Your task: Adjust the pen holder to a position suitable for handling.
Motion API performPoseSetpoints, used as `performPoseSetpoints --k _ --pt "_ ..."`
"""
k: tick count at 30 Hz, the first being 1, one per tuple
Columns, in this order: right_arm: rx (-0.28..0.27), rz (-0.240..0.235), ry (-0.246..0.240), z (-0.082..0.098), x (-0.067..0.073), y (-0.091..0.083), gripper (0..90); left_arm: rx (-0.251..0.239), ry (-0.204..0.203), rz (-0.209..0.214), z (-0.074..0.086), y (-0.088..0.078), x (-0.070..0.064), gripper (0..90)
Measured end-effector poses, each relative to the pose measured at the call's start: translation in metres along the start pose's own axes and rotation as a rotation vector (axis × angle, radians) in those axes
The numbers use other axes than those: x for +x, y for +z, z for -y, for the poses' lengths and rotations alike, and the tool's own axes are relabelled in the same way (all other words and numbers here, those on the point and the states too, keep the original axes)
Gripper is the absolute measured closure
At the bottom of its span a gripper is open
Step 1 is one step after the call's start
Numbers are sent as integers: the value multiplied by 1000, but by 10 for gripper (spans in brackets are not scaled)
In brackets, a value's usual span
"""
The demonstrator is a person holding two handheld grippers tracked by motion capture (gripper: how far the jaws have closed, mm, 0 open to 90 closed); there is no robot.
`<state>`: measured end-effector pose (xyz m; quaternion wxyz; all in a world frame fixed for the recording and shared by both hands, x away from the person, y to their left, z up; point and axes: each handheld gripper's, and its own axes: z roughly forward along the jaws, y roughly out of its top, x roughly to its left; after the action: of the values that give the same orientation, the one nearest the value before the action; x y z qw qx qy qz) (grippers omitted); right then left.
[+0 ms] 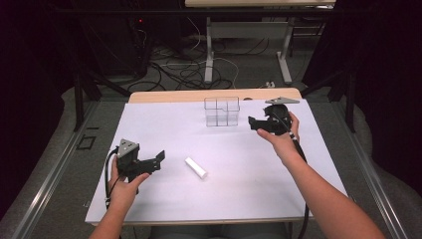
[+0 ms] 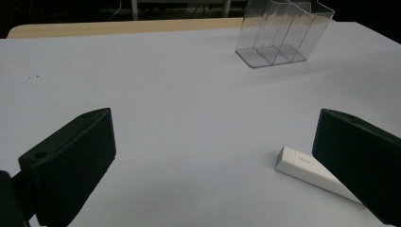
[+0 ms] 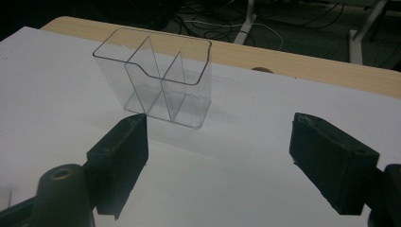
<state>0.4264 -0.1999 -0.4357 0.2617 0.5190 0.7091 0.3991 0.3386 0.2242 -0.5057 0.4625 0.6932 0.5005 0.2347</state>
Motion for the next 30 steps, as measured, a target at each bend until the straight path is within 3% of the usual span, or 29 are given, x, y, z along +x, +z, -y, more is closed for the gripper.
performPoseSetpoints --k 6,14,26,30 --pt "15 -9 -29 -15 8 5 223 -2 -8 -1 0 0 0 4" --pt "10 20 -52 -38 19 14 280 1 -11 -4 1 0 1 7" --pt "67 18 -22 -62 28 40 337 8 -10 -4 1 1 1 12" --pt "100 11 -23 -66 31 54 398 10 -10 -3 1 2 2 12"
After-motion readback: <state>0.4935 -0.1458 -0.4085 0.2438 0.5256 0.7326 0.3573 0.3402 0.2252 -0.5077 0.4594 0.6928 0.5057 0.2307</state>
